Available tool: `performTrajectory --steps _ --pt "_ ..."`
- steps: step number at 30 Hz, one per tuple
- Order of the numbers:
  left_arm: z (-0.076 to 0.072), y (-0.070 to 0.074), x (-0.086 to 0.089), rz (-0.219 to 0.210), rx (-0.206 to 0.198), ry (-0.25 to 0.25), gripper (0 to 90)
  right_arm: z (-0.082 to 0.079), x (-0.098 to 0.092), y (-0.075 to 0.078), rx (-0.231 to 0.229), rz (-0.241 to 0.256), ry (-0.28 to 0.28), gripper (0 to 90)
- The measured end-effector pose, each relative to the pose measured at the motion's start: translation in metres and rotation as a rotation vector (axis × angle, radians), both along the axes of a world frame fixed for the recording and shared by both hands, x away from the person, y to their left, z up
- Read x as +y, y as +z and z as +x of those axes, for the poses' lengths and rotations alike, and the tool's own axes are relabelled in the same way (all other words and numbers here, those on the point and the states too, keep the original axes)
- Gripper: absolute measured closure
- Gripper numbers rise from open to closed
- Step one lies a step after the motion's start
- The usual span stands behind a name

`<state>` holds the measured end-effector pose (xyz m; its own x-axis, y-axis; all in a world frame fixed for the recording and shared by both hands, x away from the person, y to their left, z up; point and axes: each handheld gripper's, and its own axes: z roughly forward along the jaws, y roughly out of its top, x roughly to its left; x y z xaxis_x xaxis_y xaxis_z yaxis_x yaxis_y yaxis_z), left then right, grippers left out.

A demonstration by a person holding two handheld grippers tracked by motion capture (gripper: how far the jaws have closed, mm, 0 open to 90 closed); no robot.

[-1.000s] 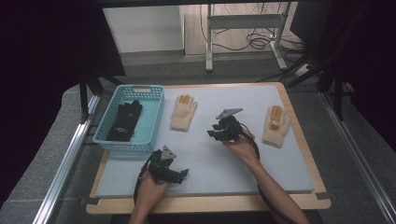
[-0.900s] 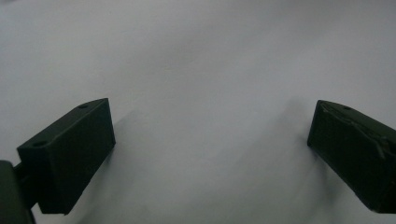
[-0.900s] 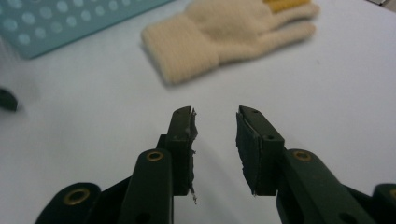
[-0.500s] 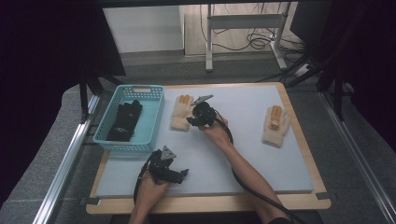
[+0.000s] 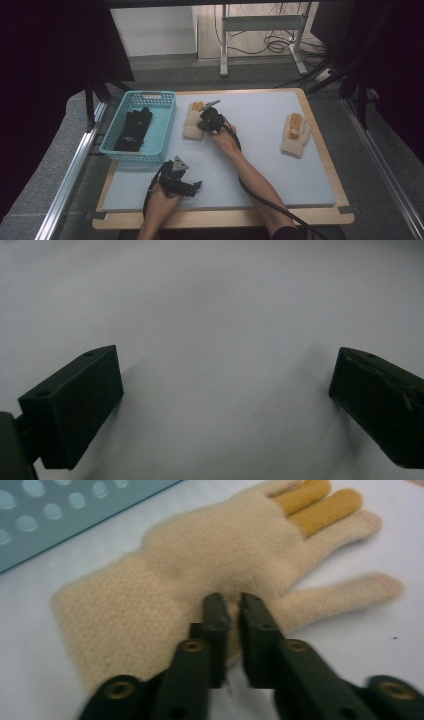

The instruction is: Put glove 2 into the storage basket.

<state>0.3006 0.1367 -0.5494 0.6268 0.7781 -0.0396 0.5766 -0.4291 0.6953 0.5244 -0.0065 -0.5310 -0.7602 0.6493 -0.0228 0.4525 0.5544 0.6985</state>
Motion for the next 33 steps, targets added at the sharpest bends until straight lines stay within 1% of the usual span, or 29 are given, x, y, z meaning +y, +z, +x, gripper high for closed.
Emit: performTrajectory --steps 2,6,8,12,15,17,21,23,24,29,33 --pt "0.0 0.0 0.0 0.001 0.002 -0.001 1.1 0.0 0.001 0.002 0.0 -0.019 0.004 86.5" --pt "0.0 0.0 0.0 0.0 0.001 0.0 1.1 -0.002 -0.003 0.006 0.008 -0.018 0.013 87.6" --pt "0.0 0.0 0.0 0.0 0.001 0.0 1.1 -0.005 -0.008 0.01 0.007 0.006 0.018 88.1" --pt "0.0 0.0 0.0 -0.001 0.001 0.0 1.1 -0.013 -0.02 0.026 -0.001 0.052 0.033 88.1" --pt "0.0 0.0 0.0 -0.001 0.001 0.0 1.1 -0.02 -0.027 0.038 -0.011 0.071 0.043 88.1" --pt "0.0 0.0 0.0 -0.001 0.002 0.001 1.1 -0.027 -0.031 0.047 -0.022 0.079 0.05 88.1" --pt "0.0 0.0 0.0 0.001 0.003 -0.001 1.1 -0.041 -0.041 0.061 -0.041 0.089 0.058 88.1" --pt "0.0 0.0 0.0 0.004 0.003 -0.002 1.1 -0.051 -0.049 0.068 -0.051 0.092 0.062 88.1" --pt "0.0 0.0 0.0 0.004 0.003 -0.002 1.1 -0.056 -0.053 0.07 -0.048 0.098 0.064 88.1" --pt "0.0 0.0 0.0 0.004 0.003 -0.001 1.1 -0.083 -0.077 0.079 -0.045 0.124 0.062 88.1" --pt "0.0 0.0 0.0 0.0 0.001 0.003 1.1 -0.11 -0.099 0.08 -0.04 0.136 0.059 88.1"
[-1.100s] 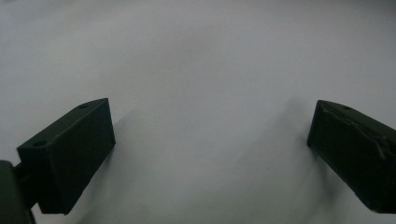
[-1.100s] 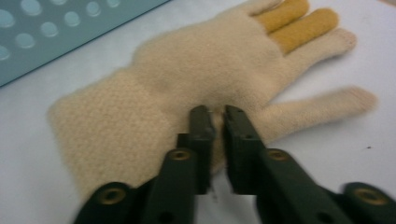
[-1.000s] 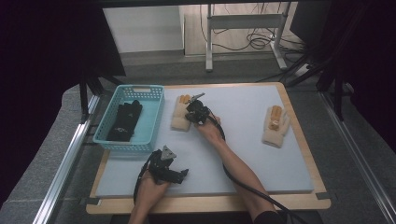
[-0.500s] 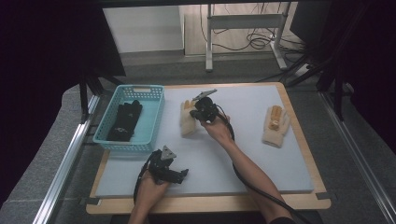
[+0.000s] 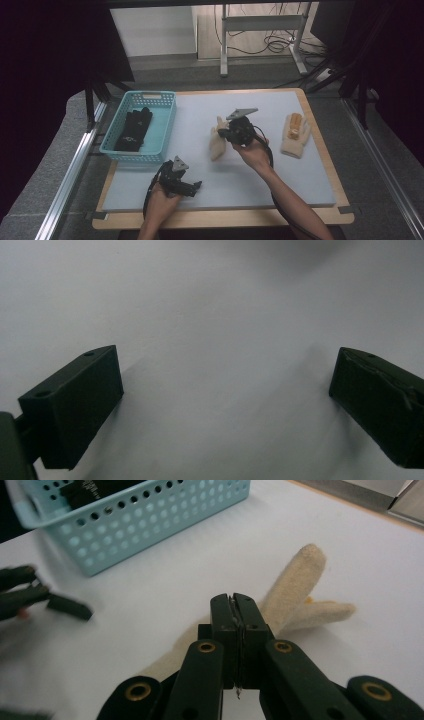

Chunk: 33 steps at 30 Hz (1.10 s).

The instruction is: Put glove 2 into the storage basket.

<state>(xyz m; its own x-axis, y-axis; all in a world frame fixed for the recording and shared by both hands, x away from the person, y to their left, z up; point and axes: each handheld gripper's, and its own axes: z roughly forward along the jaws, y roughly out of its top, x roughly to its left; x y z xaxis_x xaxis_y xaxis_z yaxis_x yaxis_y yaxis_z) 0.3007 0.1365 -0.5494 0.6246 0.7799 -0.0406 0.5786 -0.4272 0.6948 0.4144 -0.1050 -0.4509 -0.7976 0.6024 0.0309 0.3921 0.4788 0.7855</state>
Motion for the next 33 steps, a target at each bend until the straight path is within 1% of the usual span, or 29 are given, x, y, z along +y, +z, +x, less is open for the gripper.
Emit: performTrajectory --steps 1,4,7,8,10,12,15,17,20,23,26,31,33 --pt "0.0 0.0 0.0 0.004 0.001 -0.003 1.2 -0.007 -0.005 -0.001 0.007 0.003 0.001 88.1" --pt "0.0 0.0 0.0 0.004 0.0 -0.003 1.2 -0.027 -0.021 -0.008 0.004 -0.013 -0.004 88.0" --pt "0.0 0.0 0.0 0.003 0.0 -0.001 1.2 -0.04 -0.035 -0.021 0.007 -0.039 -0.015 86.4" --pt "0.0 0.0 0.0 0.001 0.001 0.0 1.2 -0.042 -0.038 -0.024 0.008 -0.05 -0.02 84.4" --pt "0.0 0.0 0.0 0.005 0.0 -0.003 1.2 -0.044 -0.048 -0.031 -0.01 -0.066 -0.046 76.2" --pt "0.0 0.0 0.0 0.005 0.0 -0.003 1.2 -0.042 -0.057 -0.032 -0.011 -0.061 -0.073 73.5" --pt "0.0 0.0 0.0 0.003 0.002 -0.001 1.2 -0.036 -0.071 -0.032 -0.008 -0.052 -0.101 73.1" --pt "0.0 0.0 0.0 0.003 0.002 -0.002 1.2 -0.034 -0.078 -0.032 0.0 -0.046 -0.113 72.9" --pt "0.0 0.0 0.0 0.003 0.001 -0.001 1.3 -0.032 -0.085 -0.033 0.001 -0.047 -0.12 72.4" --pt "0.0 0.0 0.0 0.003 0.001 -0.001 1.2 -0.03 -0.094 -0.035 0.003 -0.055 -0.134 69.9" --pt "0.0 0.0 0.0 0.002 0.001 -0.001 1.2 -0.025 -0.105 -0.036 0.002 -0.06 -0.16 66.6" --pt "0.0 0.0 0.0 0.003 0.001 -0.001 1.2 -0.013 -0.131 -0.033 -0.005 -0.06 -0.214 62.5" --pt "0.0 0.0 0.0 0.002 0.001 -0.001 1.2 -0.009 -0.143 -0.03 -0.012 -0.068 -0.242 61.7"
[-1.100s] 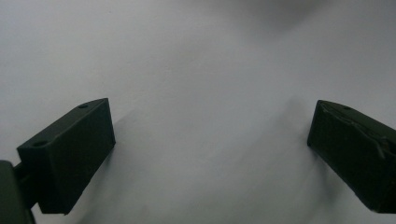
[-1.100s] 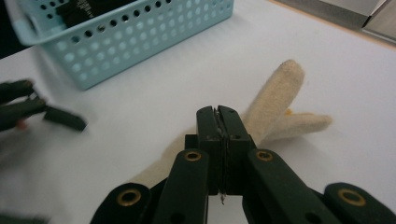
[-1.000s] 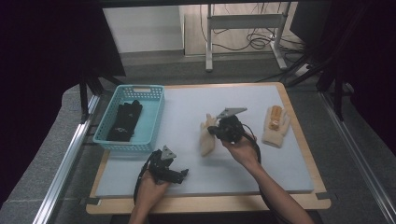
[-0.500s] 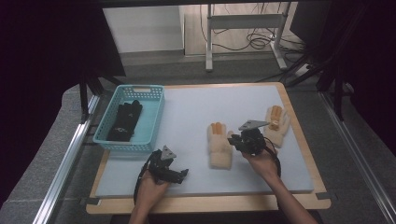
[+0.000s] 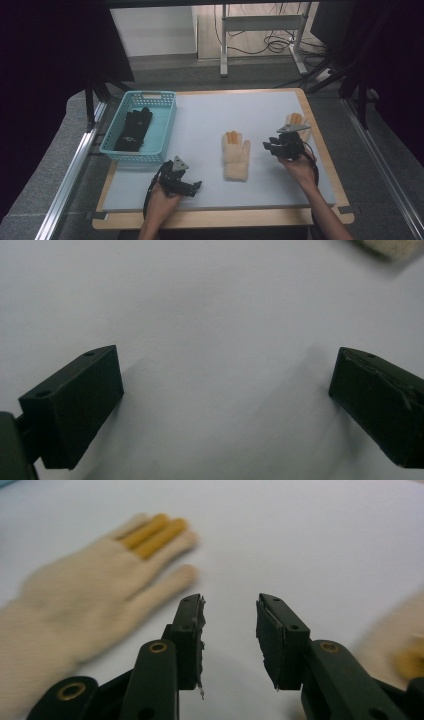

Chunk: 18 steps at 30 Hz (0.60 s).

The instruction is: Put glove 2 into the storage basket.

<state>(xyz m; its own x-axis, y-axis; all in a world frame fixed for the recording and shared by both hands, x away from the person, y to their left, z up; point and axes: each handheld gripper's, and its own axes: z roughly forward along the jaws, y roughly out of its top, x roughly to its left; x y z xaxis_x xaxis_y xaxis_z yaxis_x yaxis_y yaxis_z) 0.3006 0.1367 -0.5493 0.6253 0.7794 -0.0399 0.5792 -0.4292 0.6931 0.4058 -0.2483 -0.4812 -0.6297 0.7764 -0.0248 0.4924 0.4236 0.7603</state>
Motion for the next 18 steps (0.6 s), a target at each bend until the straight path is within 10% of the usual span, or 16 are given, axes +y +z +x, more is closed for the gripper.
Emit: performTrajectory --steps 11,18 --pt "0.0 0.0 0.0 -0.005 -0.001 0.003 1.3 0.033 -0.074 0.003 -0.007 -0.03 -0.2 55.5" --pt "0.0 0.0 0.0 -0.005 -0.001 0.003 1.3 0.05 -0.083 -0.011 0.007 -0.046 -0.216 45.3"
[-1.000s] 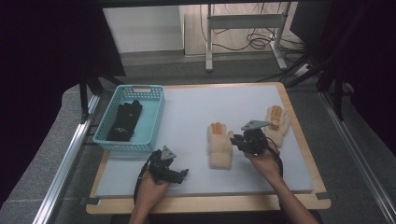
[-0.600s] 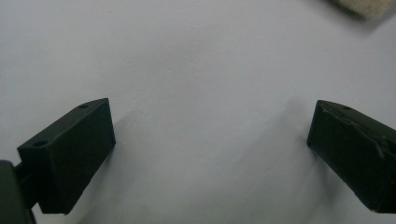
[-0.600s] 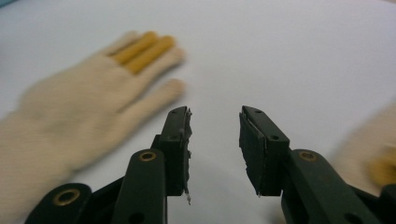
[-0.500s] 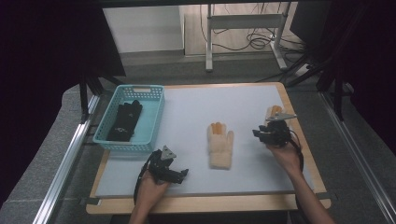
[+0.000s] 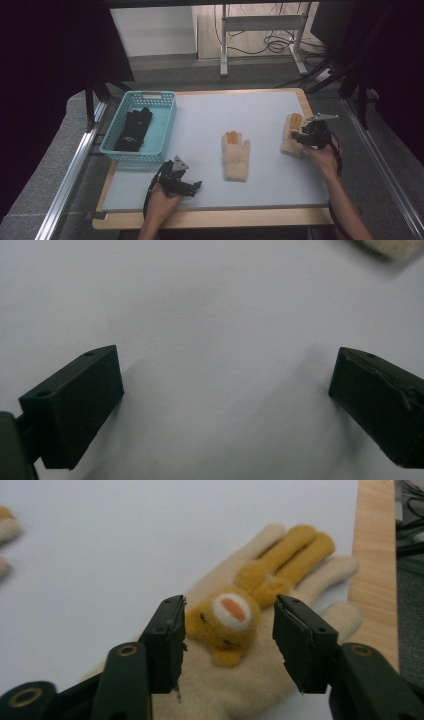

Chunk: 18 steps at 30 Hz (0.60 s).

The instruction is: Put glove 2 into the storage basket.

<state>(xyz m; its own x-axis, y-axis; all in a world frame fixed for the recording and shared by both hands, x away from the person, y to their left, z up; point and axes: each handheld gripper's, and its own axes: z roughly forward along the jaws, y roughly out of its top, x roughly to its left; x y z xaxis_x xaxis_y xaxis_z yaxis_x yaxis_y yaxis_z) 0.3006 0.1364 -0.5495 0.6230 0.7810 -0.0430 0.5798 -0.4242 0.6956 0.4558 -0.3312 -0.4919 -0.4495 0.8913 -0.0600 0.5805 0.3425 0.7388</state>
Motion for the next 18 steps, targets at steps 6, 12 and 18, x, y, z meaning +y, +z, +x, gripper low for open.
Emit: performTrajectory --steps 6,12,18 --pt "0.0 0.0 0.0 0.0 -0.001 0.0 1.4 0.013 0.005 -0.018 0.006 -0.025 0.022 43.5" --pt "0.0 0.0 0.0 0.0 -0.001 0.0 1.4 0.011 0.008 -0.026 -0.015 -0.016 0.007 58.2" --pt "0.0 0.0 0.0 0.0 -0.001 0.001 1.4 0.004 0.012 -0.018 -0.016 -0.049 0.006 61.9"
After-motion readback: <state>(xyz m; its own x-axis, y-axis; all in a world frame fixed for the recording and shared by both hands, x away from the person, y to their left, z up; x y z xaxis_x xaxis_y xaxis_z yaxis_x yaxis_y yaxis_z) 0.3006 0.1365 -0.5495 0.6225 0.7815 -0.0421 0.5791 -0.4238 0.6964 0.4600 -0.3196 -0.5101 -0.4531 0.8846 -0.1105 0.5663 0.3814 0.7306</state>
